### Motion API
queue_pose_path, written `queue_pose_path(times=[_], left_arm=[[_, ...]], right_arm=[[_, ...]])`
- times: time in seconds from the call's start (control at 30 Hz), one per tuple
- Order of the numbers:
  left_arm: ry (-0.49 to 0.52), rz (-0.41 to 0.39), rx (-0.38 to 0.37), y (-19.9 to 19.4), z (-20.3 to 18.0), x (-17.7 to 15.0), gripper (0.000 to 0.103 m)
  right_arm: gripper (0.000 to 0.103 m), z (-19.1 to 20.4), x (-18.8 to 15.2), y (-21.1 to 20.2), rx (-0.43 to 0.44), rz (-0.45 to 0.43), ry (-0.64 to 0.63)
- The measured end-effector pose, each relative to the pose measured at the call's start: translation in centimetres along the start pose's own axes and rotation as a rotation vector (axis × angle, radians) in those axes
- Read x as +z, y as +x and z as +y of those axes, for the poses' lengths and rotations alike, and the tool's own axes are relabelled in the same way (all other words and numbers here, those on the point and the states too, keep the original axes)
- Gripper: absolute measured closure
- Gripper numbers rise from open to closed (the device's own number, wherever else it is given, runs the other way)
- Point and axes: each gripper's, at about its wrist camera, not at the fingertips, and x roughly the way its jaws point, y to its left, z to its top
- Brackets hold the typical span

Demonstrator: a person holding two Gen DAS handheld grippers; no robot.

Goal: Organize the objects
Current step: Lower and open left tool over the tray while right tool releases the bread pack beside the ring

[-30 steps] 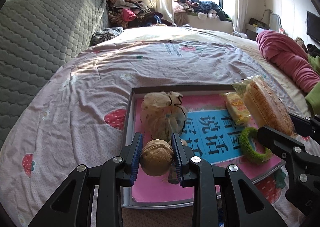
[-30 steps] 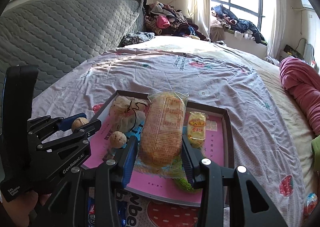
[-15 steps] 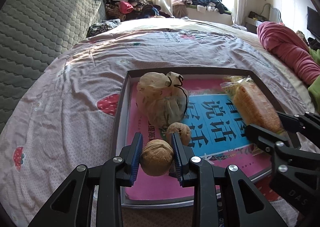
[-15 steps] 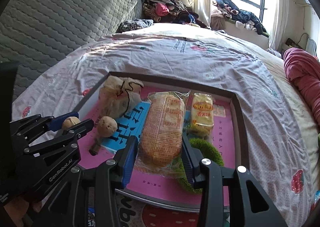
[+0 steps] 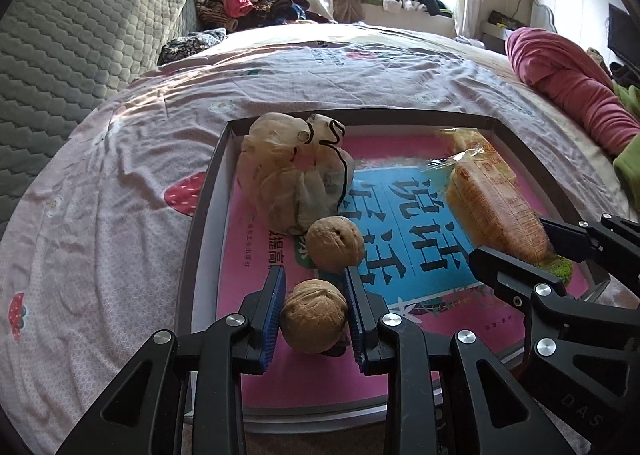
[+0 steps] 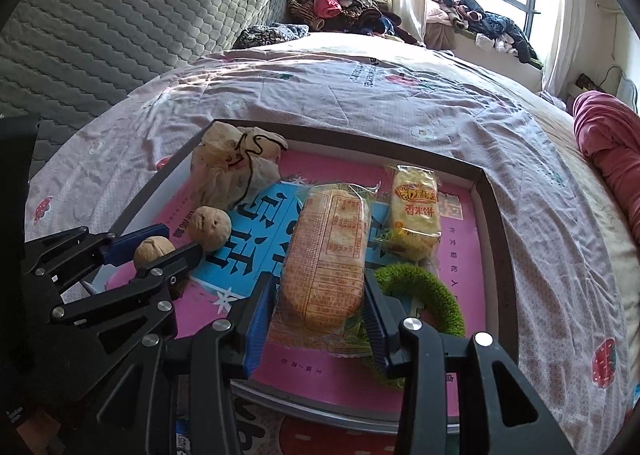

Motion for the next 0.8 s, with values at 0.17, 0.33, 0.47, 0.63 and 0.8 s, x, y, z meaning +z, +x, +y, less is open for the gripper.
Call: queue_pose_path(times=[0.17, 0.33, 0.47, 0.63, 0.8], left_arm=[[-0.006, 0.003, 0.001, 0.5, 0.2, 0.1, 0.073], [-0.007, 0.009, -0.001, 0.8, 0.3, 0.1, 0.072], [-0.003, 0.012, 0.007, 0.9, 0.2, 0.0, 0.072], [-0.005, 0.014, 0.013, 1.1, 0.2, 0.0, 0.072], [0.001, 0.017, 0.036, 1.1, 0.3, 0.0, 0.057]], right_arm=[[0.060, 0.0, -0.1, 0.6, 0.007, 0.018, -0.004], [0.060, 0.1, -0.3, 1.1, 0.007, 0.032, -0.008], [0.060, 0.3, -0.4, 1.3, 0.010, 0.040, -0.012], [0.059, 0.4, -0.6, 1.8, 0.020, 0.061, -0.009], [0.059, 0.3, -0.7, 1.8, 0.023, 0.060, -0.001]])
